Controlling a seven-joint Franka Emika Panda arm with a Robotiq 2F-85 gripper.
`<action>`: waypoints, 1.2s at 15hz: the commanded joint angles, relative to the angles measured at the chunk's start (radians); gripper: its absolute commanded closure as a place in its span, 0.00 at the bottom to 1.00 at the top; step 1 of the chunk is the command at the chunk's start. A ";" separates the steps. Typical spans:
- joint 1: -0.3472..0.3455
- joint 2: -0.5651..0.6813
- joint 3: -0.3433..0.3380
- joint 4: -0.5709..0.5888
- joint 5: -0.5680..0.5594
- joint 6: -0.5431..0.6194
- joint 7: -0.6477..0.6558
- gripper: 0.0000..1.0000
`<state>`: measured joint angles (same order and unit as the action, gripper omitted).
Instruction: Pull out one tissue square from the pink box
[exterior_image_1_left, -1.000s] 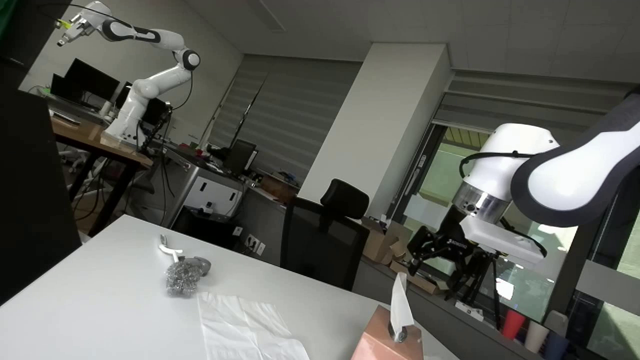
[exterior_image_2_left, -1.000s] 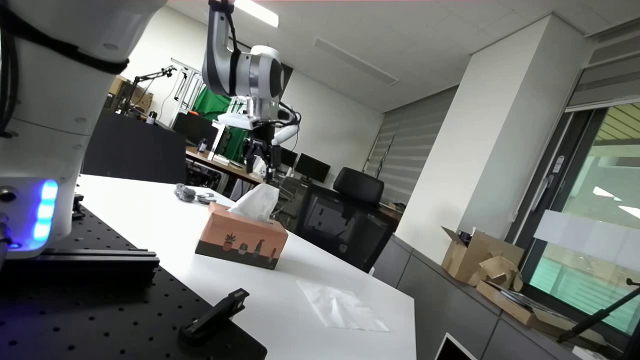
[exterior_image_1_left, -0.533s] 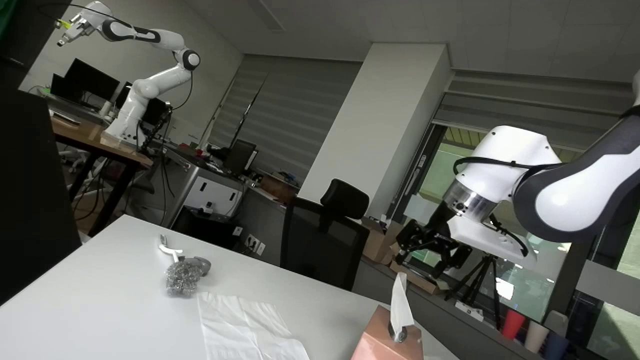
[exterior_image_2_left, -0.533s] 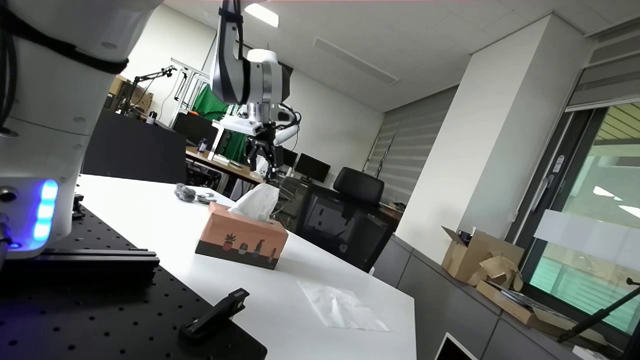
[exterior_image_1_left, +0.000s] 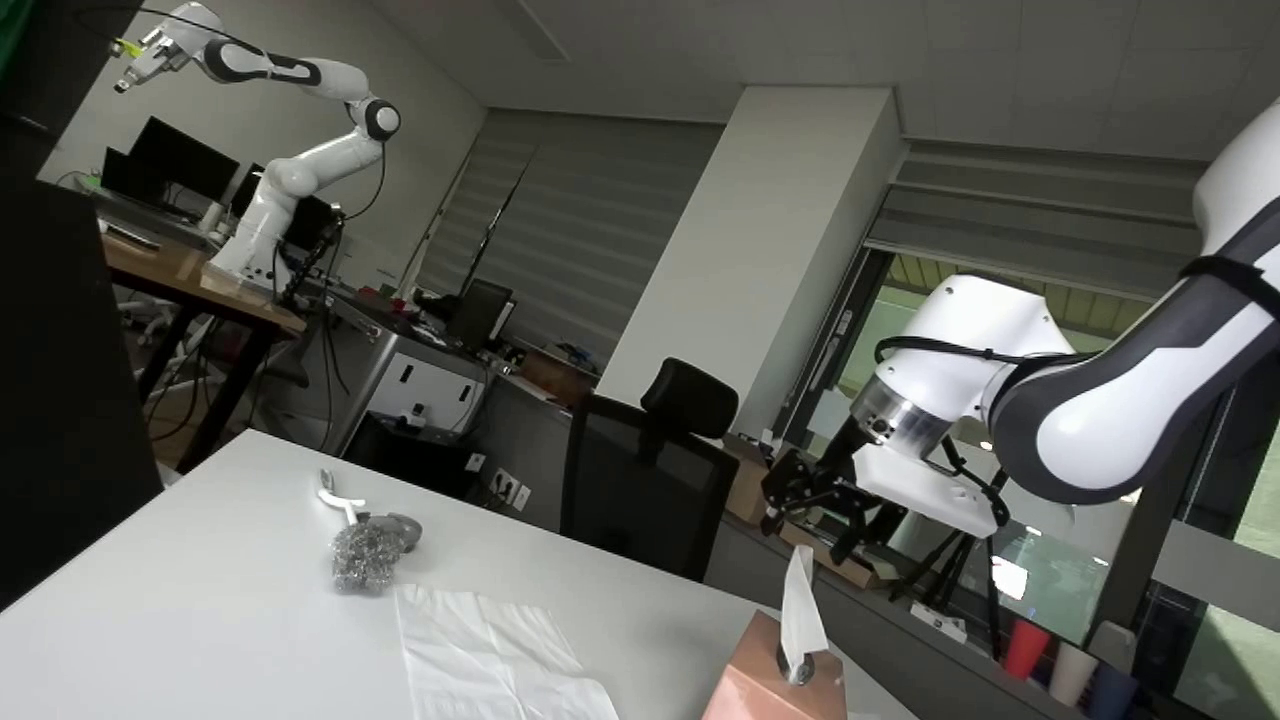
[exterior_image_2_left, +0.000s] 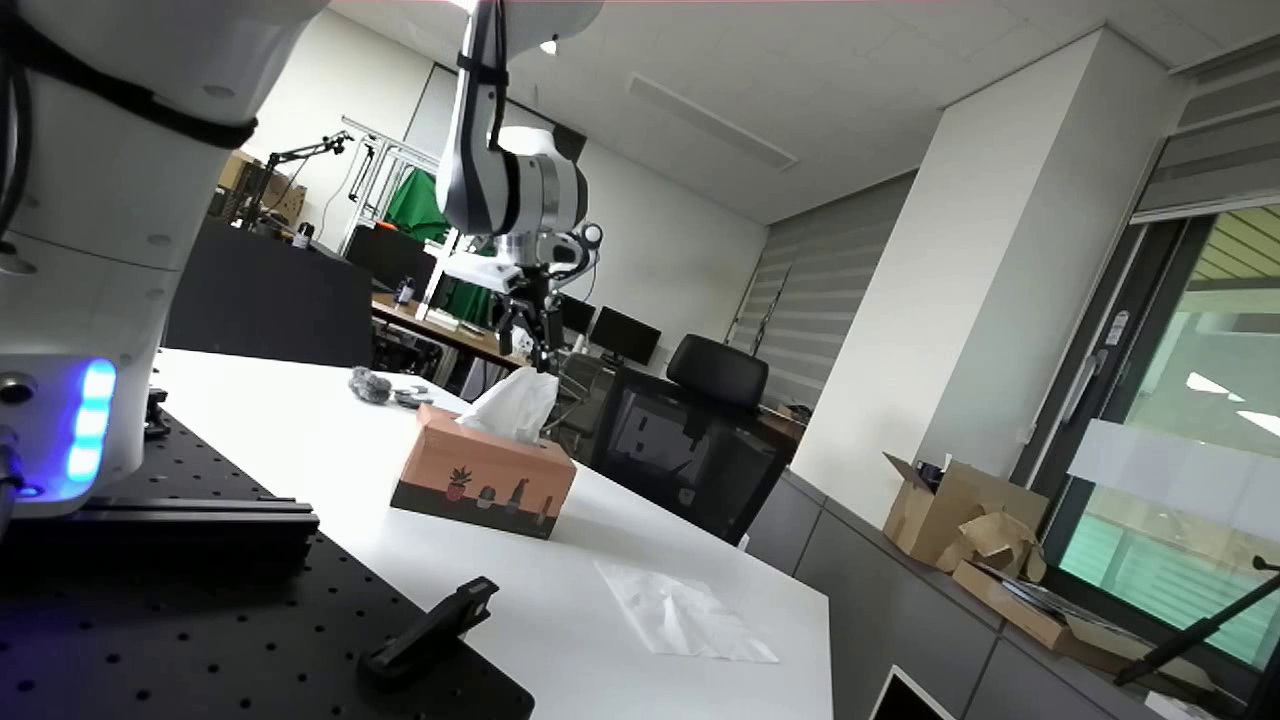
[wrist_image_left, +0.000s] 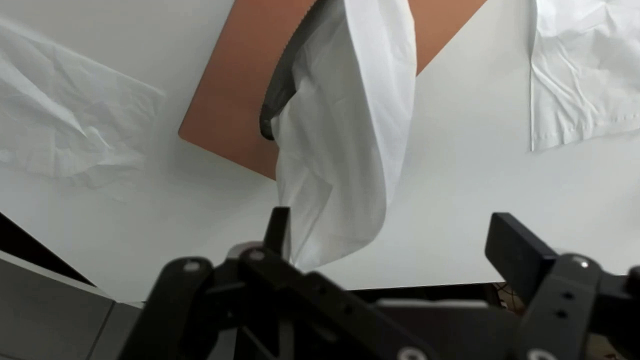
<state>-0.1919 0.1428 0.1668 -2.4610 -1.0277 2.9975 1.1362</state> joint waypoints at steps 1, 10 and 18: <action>0.020 0.076 -0.018 0.069 -0.046 0.004 0.080 0.00; 0.022 0.186 -0.007 0.120 0.025 -0.010 0.056 0.61; 0.008 0.212 0.015 0.125 0.119 -0.021 0.014 1.00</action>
<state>-0.1778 0.3442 0.1694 -2.3546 -0.9371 2.9928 1.1566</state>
